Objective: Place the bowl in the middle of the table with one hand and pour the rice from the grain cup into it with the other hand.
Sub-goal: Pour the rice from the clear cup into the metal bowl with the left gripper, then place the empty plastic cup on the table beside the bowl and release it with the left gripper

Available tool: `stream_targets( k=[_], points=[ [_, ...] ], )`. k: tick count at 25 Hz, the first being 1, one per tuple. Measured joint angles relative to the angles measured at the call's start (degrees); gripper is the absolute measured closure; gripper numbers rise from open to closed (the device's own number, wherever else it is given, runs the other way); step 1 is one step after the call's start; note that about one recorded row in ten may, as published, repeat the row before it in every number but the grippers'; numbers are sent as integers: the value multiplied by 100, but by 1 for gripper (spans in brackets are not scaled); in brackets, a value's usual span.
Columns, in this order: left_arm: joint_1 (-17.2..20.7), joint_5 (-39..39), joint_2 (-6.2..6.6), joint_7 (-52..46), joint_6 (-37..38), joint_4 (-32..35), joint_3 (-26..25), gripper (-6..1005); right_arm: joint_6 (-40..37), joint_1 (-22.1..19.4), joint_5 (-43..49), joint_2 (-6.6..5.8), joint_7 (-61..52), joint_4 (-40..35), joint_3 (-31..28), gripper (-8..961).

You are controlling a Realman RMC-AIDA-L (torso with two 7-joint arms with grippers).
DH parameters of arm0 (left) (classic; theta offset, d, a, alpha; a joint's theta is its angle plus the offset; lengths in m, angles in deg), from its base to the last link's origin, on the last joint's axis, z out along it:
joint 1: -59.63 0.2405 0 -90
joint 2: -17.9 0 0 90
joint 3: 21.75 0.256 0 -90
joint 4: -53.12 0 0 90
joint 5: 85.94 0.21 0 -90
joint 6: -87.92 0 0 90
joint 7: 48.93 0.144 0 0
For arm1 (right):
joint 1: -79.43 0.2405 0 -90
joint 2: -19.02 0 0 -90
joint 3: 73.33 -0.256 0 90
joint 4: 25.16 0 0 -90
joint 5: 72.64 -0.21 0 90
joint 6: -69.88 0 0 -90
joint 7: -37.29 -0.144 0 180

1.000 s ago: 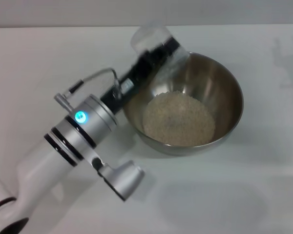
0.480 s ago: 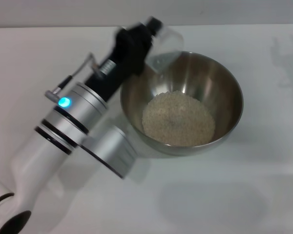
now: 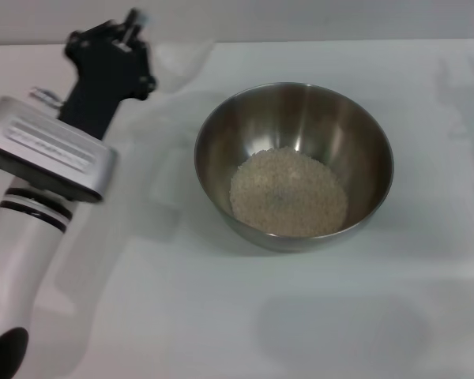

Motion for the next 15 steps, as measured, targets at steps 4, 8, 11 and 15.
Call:
stream_targets(
  k=[4,8,11,15],
  points=[
    [-45,-407,0,-1045,-488,265,-171,973,8,17,0,0,0,1,0,471],
    [-75,-483,4,-2112,-944,531,-394,973,-1,21,2,0,0,-4,0,471],
    [20,-487,21,-3335,-1309,707,-480,973,13,22,6,0,0,-7,0,471],
    [40,-489,7,-3482,-1505,731,-474,973,15,22,8,0,0,-8,0,471]
  ],
)
